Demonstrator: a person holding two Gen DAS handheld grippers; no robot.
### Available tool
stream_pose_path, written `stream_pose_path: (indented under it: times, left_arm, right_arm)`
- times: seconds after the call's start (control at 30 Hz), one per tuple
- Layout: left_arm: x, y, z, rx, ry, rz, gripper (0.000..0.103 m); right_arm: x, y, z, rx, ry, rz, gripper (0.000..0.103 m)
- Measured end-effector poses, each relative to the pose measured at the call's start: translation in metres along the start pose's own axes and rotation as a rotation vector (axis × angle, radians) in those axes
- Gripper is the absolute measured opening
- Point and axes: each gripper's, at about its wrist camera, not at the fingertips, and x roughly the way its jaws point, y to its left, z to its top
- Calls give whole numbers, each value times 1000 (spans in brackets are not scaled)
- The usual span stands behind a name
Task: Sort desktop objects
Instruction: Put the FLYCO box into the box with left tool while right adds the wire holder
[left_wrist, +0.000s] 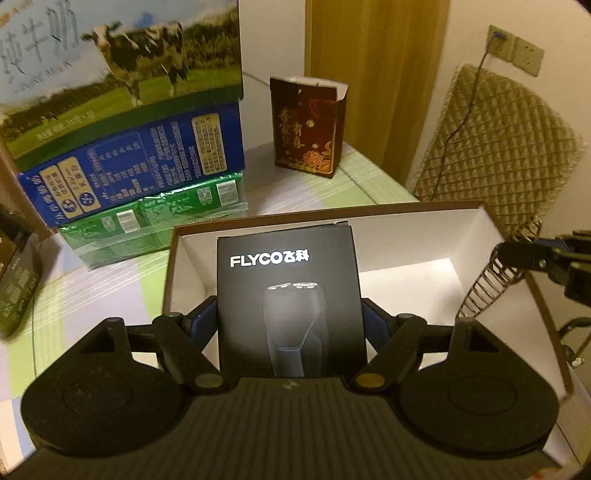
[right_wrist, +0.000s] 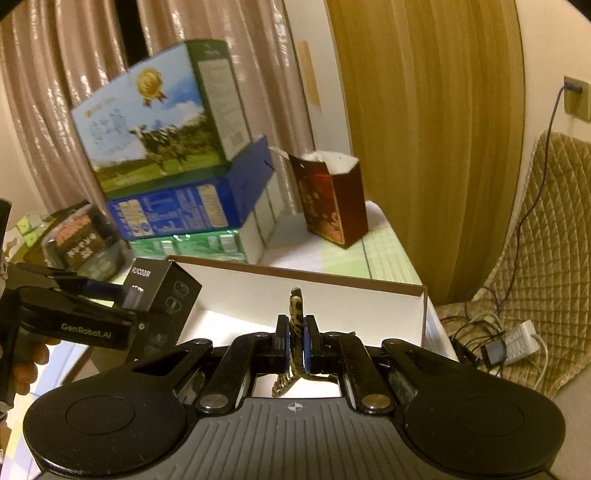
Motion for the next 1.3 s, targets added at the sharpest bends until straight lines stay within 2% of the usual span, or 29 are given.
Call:
stream_pose_path:
  times: [0.3,0.57,0.63,0.8,1.2,1.27,1.3]
  left_arm:
    - [68,-5,9,-8,105,48,76]
    - [99,0,7,-34,173,59,78]
    - [100,2,8,-44,172,53,80]
    - [97,-1,12,-2,150,68,80]
    - [90,-1,12,20,148,55,81]
    - [87,-2,11,27,147,49,81]
    - [84,-2,10,34,144,47,82]
  right_arm:
    - [46,-23,4,28,65,-24,4]
    - [64,-34,6,33,93,-18,4]
    - [69,-35,6,36,99,-19,4]
    - [78,-40,5,49,113,-17,4]
    - [91,-45,6,67,135,-32,5]
    - [88,-45,5,51,141,-28,9]
    - [85,-44,5,40,143,-28,19]
